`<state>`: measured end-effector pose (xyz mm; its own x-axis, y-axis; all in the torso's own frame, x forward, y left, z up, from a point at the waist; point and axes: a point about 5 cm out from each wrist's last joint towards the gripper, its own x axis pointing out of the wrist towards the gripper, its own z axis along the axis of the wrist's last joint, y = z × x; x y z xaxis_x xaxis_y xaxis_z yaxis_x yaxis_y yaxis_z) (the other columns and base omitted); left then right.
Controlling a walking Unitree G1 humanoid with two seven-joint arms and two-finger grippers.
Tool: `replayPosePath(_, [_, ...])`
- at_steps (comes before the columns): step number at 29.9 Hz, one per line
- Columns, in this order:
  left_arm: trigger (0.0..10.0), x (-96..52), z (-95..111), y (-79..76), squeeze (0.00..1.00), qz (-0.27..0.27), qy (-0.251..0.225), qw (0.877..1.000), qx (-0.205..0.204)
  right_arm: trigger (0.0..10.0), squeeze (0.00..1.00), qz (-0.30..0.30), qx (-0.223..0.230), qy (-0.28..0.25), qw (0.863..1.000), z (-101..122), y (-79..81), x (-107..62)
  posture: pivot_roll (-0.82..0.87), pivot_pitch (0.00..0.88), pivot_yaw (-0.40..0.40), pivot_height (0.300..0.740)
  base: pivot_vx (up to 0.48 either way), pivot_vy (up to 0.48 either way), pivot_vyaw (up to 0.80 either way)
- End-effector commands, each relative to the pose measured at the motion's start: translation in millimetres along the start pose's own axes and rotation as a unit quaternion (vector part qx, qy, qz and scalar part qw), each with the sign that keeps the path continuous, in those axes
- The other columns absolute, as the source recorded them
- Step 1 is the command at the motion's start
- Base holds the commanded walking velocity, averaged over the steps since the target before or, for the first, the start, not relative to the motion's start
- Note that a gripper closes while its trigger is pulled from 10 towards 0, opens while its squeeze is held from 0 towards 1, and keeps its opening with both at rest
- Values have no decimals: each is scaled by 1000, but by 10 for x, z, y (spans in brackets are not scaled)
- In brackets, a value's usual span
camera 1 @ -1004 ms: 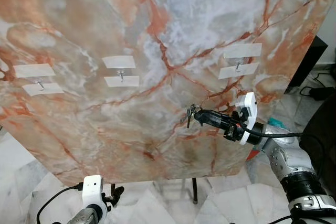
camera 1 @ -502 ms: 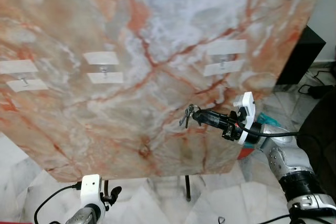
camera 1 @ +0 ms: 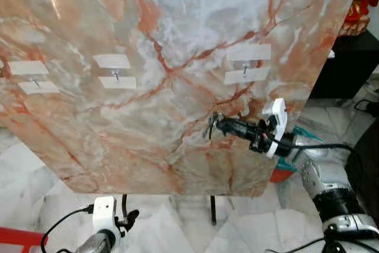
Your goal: Hang keys on a hook
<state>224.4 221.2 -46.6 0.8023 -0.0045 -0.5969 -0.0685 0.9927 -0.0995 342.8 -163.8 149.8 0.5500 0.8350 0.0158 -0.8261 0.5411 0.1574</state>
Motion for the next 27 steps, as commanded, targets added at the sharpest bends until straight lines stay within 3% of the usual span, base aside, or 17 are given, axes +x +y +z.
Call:
replayPosePath(1, [10000, -26, -33, 68, 0, 8, 8, 1000, 0, 10000, 0, -16, -4, -4, 1000, 33, -29, 21, 61, 76, 39, 740, 0, 0, 0])
replayPosePath(8, [10000, -22, -23, 69, 0, 9, 5, 1000, -13, 10000, 0, -18, -5, 1, 1000, -3, -15, 48, 65, 73, 38, 740, 0, 0, 0])
replayPosePath(14, [10000, -26, -29, 72, 0, 9, 6, 1000, -10, 10000, 0, -19, -6, 0, 1000, 1, -17, 51, 64, 74, 39, 740, 0, 480, 0])
replayPosePath(27, [10000, -18, -22, 51, 0, 3, 6, 1000, -5, 10000, 0, -37, -5, -2, 999, 21, -56, 70, 62, 65, 36, 740, 0, 0, 0])
